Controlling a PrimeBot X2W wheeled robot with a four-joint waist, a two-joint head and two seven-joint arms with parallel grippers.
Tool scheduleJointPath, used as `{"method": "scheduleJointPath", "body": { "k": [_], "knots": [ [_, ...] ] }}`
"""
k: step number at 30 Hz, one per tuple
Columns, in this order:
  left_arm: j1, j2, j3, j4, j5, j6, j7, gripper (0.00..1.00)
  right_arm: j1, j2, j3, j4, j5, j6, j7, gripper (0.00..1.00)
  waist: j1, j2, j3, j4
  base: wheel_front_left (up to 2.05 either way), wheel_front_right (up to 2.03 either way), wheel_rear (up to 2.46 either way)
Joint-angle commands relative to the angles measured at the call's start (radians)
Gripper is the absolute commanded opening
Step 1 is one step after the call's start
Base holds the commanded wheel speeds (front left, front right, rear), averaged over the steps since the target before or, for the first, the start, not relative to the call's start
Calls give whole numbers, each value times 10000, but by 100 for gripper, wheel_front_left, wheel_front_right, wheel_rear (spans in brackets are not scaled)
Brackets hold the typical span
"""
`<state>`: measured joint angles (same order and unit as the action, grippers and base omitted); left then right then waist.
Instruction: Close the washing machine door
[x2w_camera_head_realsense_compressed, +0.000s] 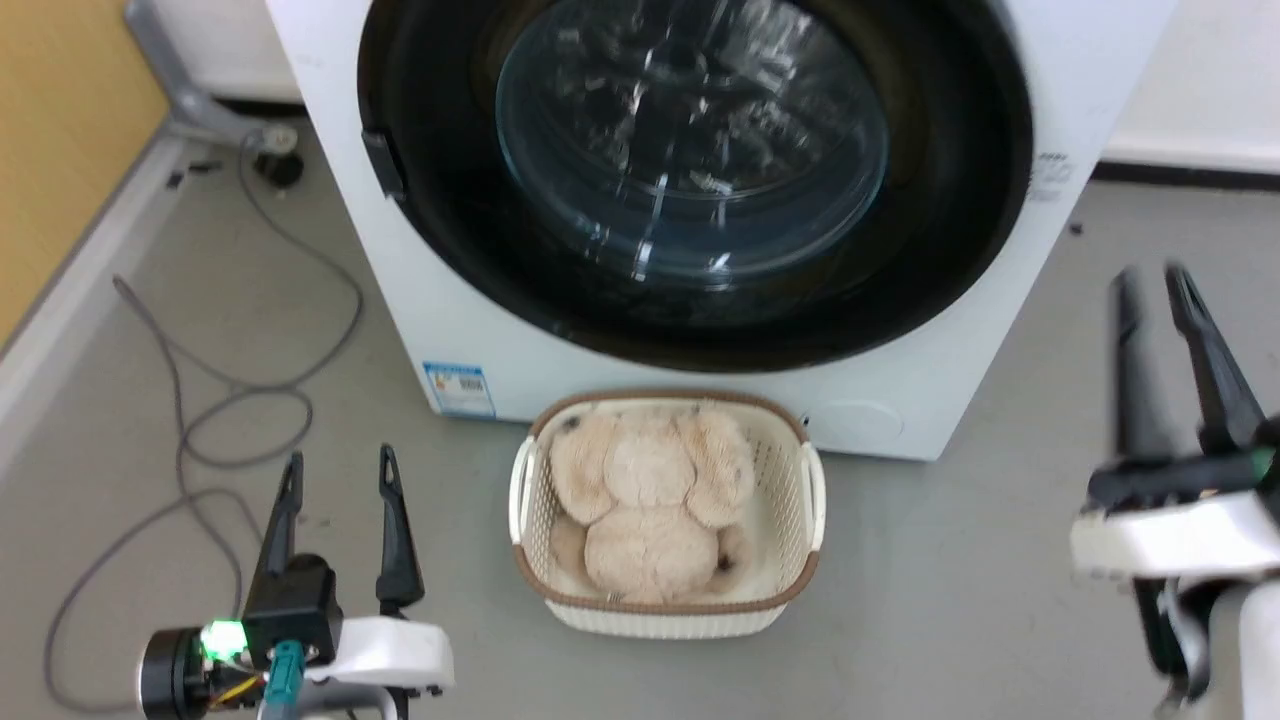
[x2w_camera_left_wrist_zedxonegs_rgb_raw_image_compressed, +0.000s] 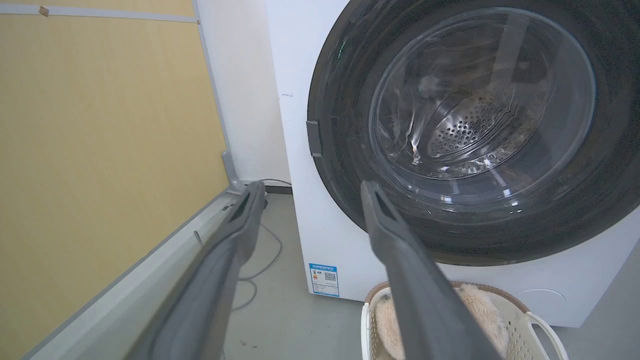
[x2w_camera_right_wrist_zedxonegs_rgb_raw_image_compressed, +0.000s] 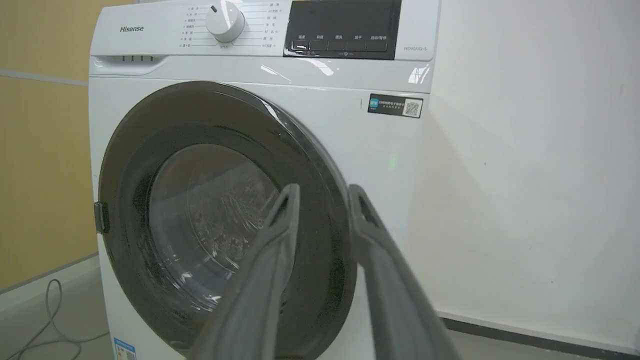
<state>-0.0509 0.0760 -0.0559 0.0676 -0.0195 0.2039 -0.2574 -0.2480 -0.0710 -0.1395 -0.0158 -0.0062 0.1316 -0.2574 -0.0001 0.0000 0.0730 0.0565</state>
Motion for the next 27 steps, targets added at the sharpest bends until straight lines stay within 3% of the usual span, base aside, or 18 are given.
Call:
{"method": "scheduleJointPath", "body": {
  "k": [1, 12, 23, 24, 27],
  "knots": [
    [130, 30, -9, 10, 59, 51, -44, 100, 206, 62, -5, -48, -17, -9, -44, 100, 1, 0, -264, -153, 0, 0, 0],
    [519, 46, -171, -33, 67, -82, -44, 100, 1957, 205, 261, 619, 954, -9, -44, 100, 1, 0, -556, -247, 0, 0, 0],
    [507, 106, -373, -30, 20, -303, -44, 100, 2332, 207, 613, 528, 1192, -9, -44, 100, 1, 0, -453, -189, 0, 0, 0],
    [403, 57, -356, -2, 59, -302, 1, 0, 2190, 161, 602, 577, 1127, -2, 1, 0, 1, 0, -451, -188, 0, 0, 0],
    [402, 38, -342, 5, 63, -311, 18, 0, 2183, 159, 603, 582, 1115, -2, 9, 0, 1, 0, -451, -188, 0, 0, 0]
  ]
}}
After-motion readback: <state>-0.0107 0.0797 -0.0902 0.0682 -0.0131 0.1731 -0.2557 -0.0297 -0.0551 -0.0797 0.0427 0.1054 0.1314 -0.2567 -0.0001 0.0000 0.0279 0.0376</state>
